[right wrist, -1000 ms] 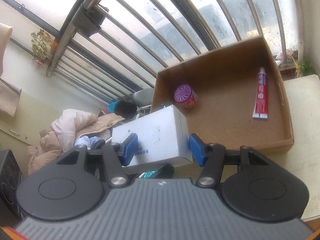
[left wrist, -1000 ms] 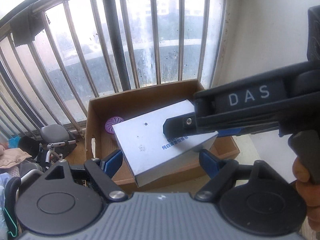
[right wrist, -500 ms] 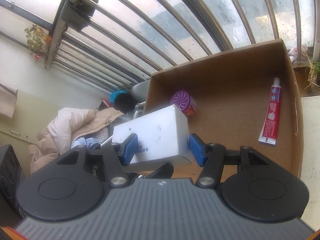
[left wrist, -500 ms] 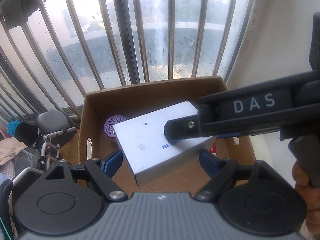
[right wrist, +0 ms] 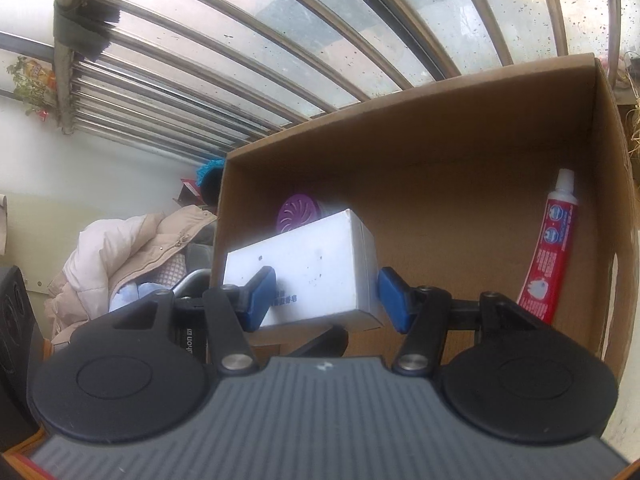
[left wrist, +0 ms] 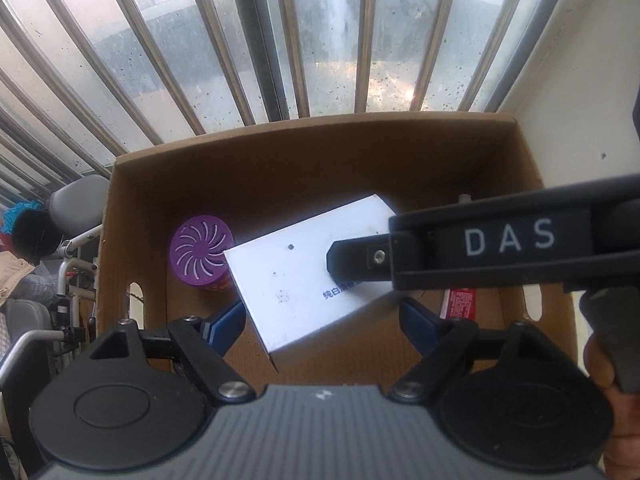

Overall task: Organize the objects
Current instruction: 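Lower the white box into the cardboard box and open the right gripper, then move the right gripper toward the blue-and-white wet-wipes pack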

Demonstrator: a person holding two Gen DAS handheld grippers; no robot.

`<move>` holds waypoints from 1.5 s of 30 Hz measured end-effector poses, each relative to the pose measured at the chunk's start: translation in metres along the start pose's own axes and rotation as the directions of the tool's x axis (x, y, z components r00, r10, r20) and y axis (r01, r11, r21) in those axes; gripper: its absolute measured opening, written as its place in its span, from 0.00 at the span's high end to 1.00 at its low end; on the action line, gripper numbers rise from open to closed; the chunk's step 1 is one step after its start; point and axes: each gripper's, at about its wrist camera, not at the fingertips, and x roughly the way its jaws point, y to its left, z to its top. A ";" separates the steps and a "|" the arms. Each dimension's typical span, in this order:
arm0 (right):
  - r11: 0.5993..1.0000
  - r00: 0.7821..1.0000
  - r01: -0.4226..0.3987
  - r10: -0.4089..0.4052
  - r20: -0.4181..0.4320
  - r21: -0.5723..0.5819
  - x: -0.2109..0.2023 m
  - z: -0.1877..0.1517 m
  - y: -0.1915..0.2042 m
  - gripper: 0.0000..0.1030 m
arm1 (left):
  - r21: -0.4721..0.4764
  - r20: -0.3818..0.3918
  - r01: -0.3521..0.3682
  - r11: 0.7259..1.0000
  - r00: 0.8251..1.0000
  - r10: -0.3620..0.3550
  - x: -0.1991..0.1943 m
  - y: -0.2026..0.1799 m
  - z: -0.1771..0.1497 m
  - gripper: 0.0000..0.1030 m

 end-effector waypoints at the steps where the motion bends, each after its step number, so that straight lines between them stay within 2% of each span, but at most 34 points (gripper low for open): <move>1: 1.000 1.000 0.000 0.000 -0.009 0.001 0.006 0.005 -0.007 0.45 | -0.002 -0.013 -0.003 1.000 1.000 0.003 0.008 -0.001 0.004 0.18; 8: 0.999 0.998 0.026 -0.029 -0.057 -0.045 0.049 0.025 -0.043 0.46 | -0.035 -0.112 -0.004 0.999 0.994 0.000 0.062 -0.006 0.017 0.20; 11: 0.996 0.994 0.057 -0.063 -0.085 -0.066 0.066 0.024 -0.058 0.49 | -0.048 -0.192 -0.001 0.999 0.981 -0.008 0.088 -0.010 0.015 0.20; 14: 0.997 0.991 0.069 -0.073 -0.108 -0.041 0.072 0.019 -0.067 0.48 | -0.037 -0.234 0.009 0.999 0.972 -0.018 0.094 -0.013 0.010 0.20; 18: 0.997 0.994 0.075 -0.077 -0.080 -0.033 0.058 0.014 -0.064 0.46 | -0.033 -0.237 -0.002 0.999 0.972 -0.006 0.082 -0.011 0.004 0.18; 23: 0.997 0.996 0.083 -0.083 -0.012 -0.001 0.027 0.010 -0.051 0.38 | -0.080 -0.203 0.003 0.997 0.979 -0.019 0.050 0.002 -0.007 0.18; 28: 0.996 0.993 0.083 -0.081 0.086 -0.022 -0.018 -0.002 -0.023 0.32 | -0.141 -0.115 0.017 0.990 0.993 -0.033 -0.002 0.020 -0.031 0.17; 32: 0.996 0.985 0.085 -0.078 0.151 -0.038 -0.052 -0.027 0.007 0.28 | -0.196 -0.041 0.041 0.980 0.998 -0.049 -0.048 0.043 -0.061 0.17; 37: 0.996 0.973 0.068 -0.055 0.222 -0.055 -0.098 -0.078 0.052 0.22 | -0.244 0.044 0.053 0.968 0.998 -0.043 -0.105 0.075 -0.112 0.15; 41: 0.996 0.979 0.024 -0.006 0.203 -0.085 -0.093 -0.124 0.094 0.20 | -0.271 0.104 0.029 0.962 0.995 0.000 -0.138 0.107 -0.174 0.08; 45: 0.984 0.994 0.015 0.004 0.107 -0.179 -0.060 -0.164 0.146 0.19 | -0.320 0.105 0.013 0.947 0.994 0.022 -0.143 0.131 -0.230 0.08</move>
